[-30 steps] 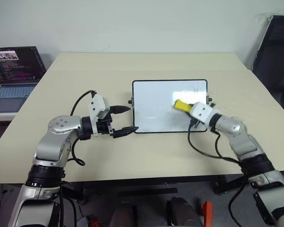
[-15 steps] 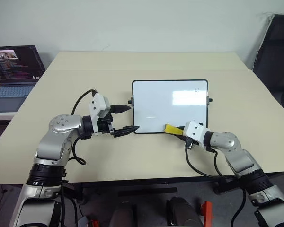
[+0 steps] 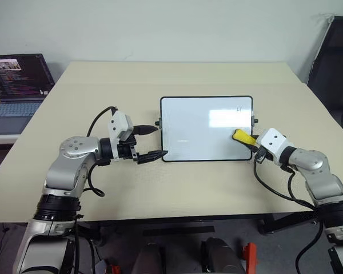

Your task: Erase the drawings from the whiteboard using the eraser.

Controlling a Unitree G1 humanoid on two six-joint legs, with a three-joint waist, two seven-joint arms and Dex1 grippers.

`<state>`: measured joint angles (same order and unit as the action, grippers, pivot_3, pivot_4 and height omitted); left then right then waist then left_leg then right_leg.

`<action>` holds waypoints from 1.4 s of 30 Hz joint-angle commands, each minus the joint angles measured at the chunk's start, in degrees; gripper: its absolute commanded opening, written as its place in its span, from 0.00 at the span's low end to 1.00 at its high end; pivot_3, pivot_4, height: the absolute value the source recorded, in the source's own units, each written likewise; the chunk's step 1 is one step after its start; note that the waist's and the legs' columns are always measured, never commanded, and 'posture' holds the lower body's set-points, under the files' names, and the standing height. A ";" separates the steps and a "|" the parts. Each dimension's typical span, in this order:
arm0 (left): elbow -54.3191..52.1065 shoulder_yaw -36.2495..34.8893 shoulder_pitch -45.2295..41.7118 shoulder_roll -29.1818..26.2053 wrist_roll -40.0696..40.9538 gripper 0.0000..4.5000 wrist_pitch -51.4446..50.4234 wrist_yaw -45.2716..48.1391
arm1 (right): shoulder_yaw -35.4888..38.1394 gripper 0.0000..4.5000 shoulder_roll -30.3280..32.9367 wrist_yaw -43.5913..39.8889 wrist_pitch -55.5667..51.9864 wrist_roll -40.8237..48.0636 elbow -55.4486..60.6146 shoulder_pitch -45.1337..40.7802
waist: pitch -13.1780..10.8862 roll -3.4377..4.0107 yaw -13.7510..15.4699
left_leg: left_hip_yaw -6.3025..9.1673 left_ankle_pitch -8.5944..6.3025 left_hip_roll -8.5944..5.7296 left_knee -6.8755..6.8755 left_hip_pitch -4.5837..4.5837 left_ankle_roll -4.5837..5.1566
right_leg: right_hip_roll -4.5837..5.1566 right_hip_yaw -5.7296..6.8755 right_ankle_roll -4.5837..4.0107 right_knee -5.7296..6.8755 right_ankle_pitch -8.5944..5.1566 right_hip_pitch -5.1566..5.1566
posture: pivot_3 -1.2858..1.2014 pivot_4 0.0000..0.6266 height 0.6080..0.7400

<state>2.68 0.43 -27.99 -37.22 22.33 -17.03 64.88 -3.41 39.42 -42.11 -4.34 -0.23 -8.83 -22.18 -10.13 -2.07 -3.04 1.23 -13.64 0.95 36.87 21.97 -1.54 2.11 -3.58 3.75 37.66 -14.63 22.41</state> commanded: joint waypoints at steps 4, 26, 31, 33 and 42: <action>-0.86 -1.28 -2.13 -0.76 0.69 1.00 0.84 0.52 | 10.78 0.22 6.72 -11.79 -17.87 21.19 22.60 2.51 | -0.11 0.17 0.41 | 0.11 -0.04 -0.01 0.05 0.78 -0.05 | 0.02 0.07 -0.16 0.03 0.06 0.69 | 0.52 0.24 1.00; 0.82 -4.79 -9.11 -5.97 1.11 1.00 1.92 0.91 | 24.28 0.22 25.65 -17.11 -12.65 18.20 8.32 2.40 | -0.25 0.20 1.15 | 0.06 -0.07 -0.05 0.03 1.00 -0.07 | 0.10 0.21 -0.19 -0.04 0.02 0.87 | 0.52 0.24 1.00; 1.15 -5.39 -9.16 -6.65 1.37 1.00 1.89 1.20 | 24.13 0.22 25.10 -16.86 -11.67 17.66 7.17 2.66 | -0.25 0.21 1.16 | 0.06 -0.07 -0.05 0.03 0.99 -0.07 | 0.10 0.21 -0.19 -0.03 0.02 0.87 | 0.52 0.24 1.00; 1.35 -5.41 -9.33 -6.71 1.32 1.00 1.96 1.26 | 24.12 0.22 24.90 -16.76 -11.43 17.57 6.86 2.38 | -0.25 0.20 1.16 | 0.05 -0.07 -0.05 0.04 0.99 -0.07 | 0.09 0.20 -0.19 -0.02 0.02 0.87 | 0.52 0.24 1.00; 1.76 -5.55 -9.54 -6.90 1.13 1.00 2.42 1.35 | 22.80 0.22 24.31 -15.43 -9.26 16.63 3.73 -0.45 | -0.25 0.21 1.15 | 0.05 -0.07 -0.05 0.06 0.98 -0.07 | 0.09 0.20 -0.20 0.01 0.03 0.87 | 0.52 0.24 1.00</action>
<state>5.18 -3.64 -36.38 -43.03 23.40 -15.68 65.97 18.86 63.60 -58.14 -14.98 16.55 -5.19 -21.34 -10.38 -1.86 -1.88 1.29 -13.71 0.91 36.93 22.95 -1.62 2.21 -3.38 3.56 37.67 -14.60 23.28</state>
